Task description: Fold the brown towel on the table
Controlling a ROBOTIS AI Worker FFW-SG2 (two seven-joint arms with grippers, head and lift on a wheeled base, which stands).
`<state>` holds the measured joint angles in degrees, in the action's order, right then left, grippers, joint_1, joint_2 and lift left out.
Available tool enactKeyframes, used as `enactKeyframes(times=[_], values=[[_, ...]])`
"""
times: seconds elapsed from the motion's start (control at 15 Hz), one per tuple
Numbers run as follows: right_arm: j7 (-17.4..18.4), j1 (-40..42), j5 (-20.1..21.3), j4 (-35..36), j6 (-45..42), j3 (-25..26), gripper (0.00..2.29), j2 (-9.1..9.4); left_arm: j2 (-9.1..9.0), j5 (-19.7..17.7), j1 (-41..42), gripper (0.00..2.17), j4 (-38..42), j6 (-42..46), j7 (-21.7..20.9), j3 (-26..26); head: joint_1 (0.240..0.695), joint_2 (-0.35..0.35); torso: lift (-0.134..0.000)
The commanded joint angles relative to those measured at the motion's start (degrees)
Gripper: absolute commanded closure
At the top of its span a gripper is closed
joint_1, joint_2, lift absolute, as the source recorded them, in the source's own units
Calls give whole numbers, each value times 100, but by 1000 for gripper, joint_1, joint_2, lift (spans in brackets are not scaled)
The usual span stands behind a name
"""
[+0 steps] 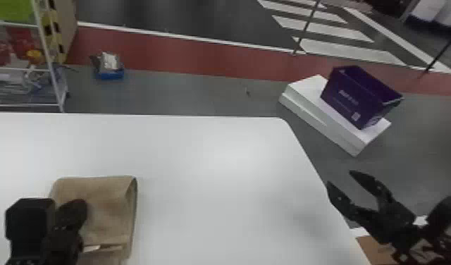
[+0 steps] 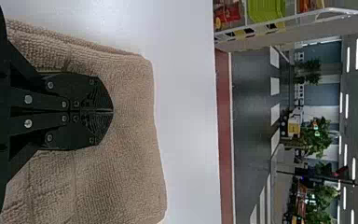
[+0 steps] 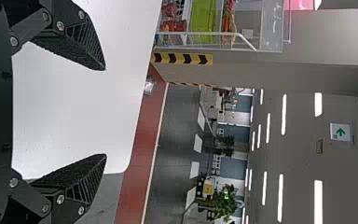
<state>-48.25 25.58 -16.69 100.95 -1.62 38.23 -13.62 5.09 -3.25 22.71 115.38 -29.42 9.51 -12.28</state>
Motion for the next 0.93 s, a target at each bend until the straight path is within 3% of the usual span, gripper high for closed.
enactKeyframes(times=[0.0,0.27,0.87], values=[[0,0,-1,-6,0,0,262,0,0,-44,58,1980,-7,150,43,183,695,-350,-124],[9,-9,-1,3,18,-18,262,9,0,-255,234,1980,98,168,-107,569,695,-350,-124],[9,-44,-159,38,70,26,228,35,0,-554,805,1976,1030,291,-362,420,695,-350,-124]])
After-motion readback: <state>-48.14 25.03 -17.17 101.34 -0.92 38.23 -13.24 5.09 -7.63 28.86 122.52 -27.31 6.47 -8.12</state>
